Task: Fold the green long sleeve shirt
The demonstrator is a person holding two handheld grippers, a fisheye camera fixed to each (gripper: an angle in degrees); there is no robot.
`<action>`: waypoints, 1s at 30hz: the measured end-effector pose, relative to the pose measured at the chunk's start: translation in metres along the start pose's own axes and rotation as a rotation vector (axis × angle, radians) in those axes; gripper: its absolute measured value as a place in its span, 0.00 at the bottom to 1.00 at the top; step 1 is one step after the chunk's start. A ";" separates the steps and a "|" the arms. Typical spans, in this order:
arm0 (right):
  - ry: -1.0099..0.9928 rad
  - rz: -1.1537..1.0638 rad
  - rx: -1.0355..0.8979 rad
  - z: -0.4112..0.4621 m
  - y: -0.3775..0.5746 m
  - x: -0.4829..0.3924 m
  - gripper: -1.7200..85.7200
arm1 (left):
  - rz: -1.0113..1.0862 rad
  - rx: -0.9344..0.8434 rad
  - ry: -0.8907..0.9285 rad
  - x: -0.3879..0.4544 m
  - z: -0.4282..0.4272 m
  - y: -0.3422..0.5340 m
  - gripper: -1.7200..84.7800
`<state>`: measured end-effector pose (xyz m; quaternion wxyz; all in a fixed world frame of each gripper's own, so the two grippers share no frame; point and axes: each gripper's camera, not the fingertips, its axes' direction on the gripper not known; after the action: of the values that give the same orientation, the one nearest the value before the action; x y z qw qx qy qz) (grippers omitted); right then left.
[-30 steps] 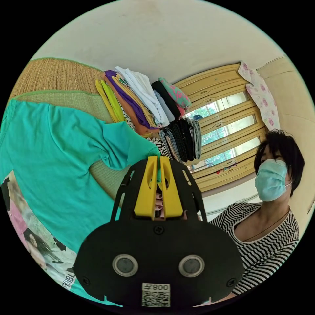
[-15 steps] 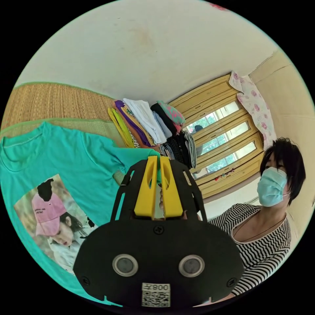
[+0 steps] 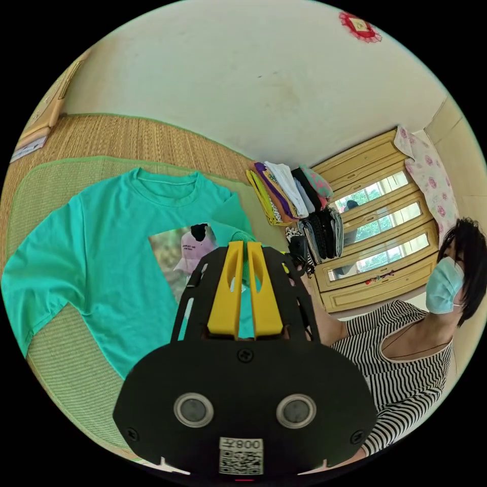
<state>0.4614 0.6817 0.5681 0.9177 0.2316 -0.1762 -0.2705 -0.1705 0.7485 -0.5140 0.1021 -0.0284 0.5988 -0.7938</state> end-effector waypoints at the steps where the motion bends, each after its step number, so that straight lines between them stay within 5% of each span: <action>1: 0.020 0.008 -0.023 0.018 0.002 0.008 0.03 | -0.004 -0.006 -0.002 -0.005 -0.002 0.001 0.03; 17: 0.221 0.084 -0.258 0.220 0.018 0.131 0.03 | -0.090 -0.157 -0.136 -0.105 -0.028 0.022 0.03; 30: 0.255 0.135 -0.348 0.299 0.030 0.195 0.02 | -0.161 -0.192 -0.232 -0.152 -0.024 0.033 0.04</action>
<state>0.4945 0.4926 0.8704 0.9747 0.0900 -0.0245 -0.2033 -0.0217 0.7923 -0.5401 0.1035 -0.1773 0.6517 -0.7301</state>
